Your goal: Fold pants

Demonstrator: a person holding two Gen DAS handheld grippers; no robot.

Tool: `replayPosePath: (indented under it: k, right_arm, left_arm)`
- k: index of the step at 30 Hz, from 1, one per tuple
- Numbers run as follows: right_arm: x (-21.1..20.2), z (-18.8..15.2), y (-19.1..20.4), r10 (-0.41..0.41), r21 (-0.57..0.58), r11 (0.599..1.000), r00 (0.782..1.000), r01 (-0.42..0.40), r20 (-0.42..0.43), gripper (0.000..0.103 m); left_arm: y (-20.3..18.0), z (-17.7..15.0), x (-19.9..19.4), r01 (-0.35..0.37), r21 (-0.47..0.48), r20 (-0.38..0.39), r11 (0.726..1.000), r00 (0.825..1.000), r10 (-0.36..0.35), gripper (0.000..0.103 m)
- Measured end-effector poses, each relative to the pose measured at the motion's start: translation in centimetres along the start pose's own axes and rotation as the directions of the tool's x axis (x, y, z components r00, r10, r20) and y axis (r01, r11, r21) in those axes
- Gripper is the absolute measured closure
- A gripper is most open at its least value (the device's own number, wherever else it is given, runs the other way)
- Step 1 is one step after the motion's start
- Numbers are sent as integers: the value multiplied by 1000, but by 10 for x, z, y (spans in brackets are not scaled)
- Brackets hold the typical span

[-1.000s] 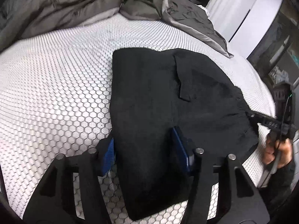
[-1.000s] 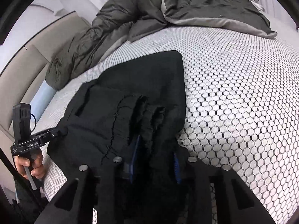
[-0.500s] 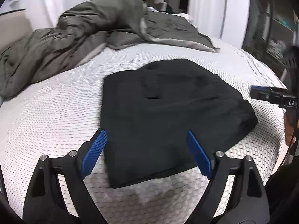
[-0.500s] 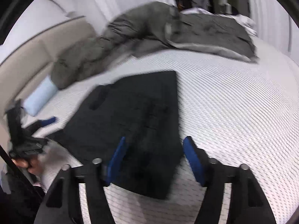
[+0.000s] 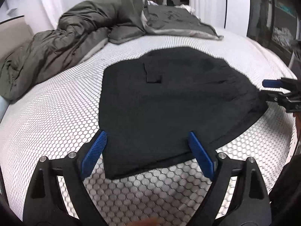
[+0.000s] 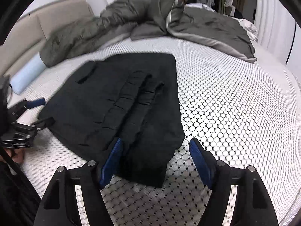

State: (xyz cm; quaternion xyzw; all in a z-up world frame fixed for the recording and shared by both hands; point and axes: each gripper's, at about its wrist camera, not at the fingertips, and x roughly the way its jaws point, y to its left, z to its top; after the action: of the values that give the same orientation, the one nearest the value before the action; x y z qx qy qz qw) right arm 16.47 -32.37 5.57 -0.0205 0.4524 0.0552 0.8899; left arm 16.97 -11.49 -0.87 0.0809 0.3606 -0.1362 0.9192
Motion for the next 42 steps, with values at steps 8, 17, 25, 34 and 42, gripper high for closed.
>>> replayPosePath:
  k: [8, 17, 25, 34, 42]
  right_arm:
    - [-65, -7, 24, 76, -20, 997, 952, -73, 298, 0]
    - [-78, -29, 47, 55, -41, 998, 912, -42, 407, 0]
    - [-80, -31, 49, 82, -22, 997, 899, -80, 429, 0]
    - [-77, -30, 47, 89, -15, 996, 902, -91, 423, 0]
    - [-75, -29, 46, 92, -22, 996, 905, -91, 415, 0]
  left_arm:
    - [-2, -16, -58, -15, -58, 203, 998, 979, 27, 1]
    - [-12, -22, -74, 1, -90, 277, 996, 961, 24, 1]
    - [-13, -20, -70, 3, -79, 286, 997, 958, 19, 1]
    - [-11, -20, -70, -4, -95, 286, 995, 958, 31, 1]
    - [-11, -20, -69, -7, -102, 284, 995, 958, 36, 1]
